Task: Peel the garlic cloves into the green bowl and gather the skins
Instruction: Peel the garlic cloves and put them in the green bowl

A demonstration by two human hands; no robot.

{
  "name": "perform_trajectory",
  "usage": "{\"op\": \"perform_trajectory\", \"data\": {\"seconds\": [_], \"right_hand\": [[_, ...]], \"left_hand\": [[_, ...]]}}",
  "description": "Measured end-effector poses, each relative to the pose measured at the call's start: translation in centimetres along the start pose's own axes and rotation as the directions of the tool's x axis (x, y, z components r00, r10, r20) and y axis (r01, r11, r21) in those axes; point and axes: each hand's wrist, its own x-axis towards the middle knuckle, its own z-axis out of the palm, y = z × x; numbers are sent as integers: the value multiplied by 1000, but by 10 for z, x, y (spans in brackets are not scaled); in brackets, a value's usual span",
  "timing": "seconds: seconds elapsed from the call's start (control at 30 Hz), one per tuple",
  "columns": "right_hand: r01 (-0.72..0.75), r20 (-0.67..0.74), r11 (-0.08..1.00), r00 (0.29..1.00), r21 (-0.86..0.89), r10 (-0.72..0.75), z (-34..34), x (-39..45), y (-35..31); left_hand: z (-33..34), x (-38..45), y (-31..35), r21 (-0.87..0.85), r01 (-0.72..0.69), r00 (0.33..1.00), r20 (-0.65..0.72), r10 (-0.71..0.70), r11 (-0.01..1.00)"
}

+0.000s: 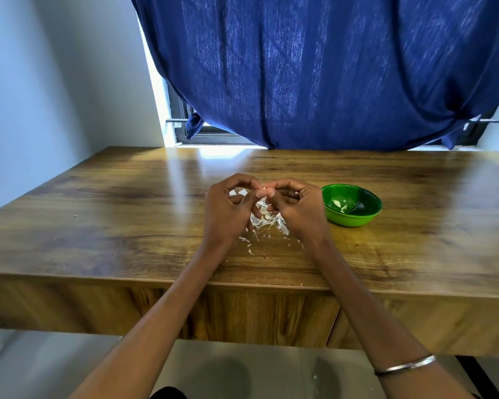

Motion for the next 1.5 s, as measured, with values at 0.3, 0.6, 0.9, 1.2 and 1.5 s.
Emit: {"op": "perform_trajectory", "data": {"seconds": [0.3,0.6,0.9,1.2,1.5], "right_hand": [[-119,76,969,992,217,105,0,-1,0],[-124,96,978,989,168,109,2,-2,-1],[-159,79,957,986,241,144,6,-4,-5],[-192,45,930,981,313,187,4,-1,-6],[-176,23,944,984,280,177,4,-2,-7]], "left_hand": [[0,4,-8,-51,42,996,84,-37,998],[2,3,-11,-27,-6,996,94,8,1000],[8,0,-6,39,-128,991,46,126,991],[9,1,-9,-61,5,1000,12,-4,998],[5,-1,-4,-43,36,999,-3,-36,998]]}}
